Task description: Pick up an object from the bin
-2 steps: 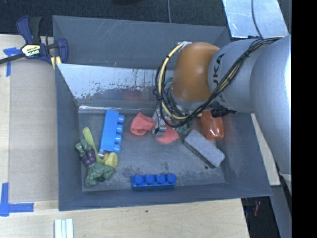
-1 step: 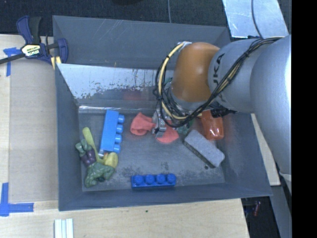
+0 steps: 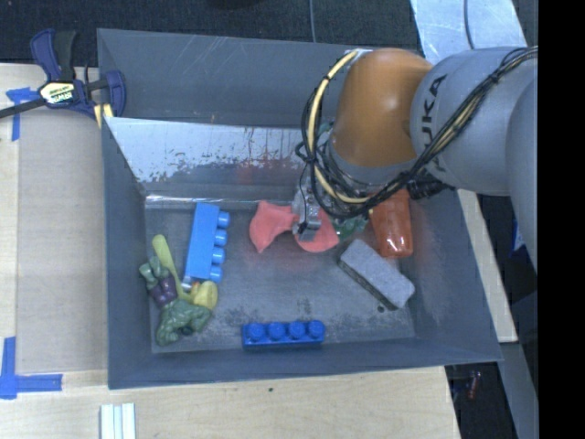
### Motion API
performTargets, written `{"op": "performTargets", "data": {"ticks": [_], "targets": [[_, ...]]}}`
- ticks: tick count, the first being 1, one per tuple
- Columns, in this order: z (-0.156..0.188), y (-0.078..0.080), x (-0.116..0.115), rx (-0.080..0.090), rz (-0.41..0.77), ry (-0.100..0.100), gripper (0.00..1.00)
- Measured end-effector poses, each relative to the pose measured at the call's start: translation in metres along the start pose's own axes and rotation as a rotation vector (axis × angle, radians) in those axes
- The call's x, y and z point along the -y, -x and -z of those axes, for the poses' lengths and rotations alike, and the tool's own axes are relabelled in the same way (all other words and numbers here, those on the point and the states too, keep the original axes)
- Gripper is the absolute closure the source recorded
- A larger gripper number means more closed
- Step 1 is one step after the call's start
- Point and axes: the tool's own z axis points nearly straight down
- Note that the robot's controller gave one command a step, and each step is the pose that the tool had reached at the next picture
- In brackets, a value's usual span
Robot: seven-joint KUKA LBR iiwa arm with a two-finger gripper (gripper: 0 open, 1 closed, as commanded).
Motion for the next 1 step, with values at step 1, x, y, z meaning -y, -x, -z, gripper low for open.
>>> {"op": "performTargets", "data": {"ticks": [1], "targets": [[0.075,-0.0067,-0.0038,-0.002,0.064,0.0,1.0]]}}
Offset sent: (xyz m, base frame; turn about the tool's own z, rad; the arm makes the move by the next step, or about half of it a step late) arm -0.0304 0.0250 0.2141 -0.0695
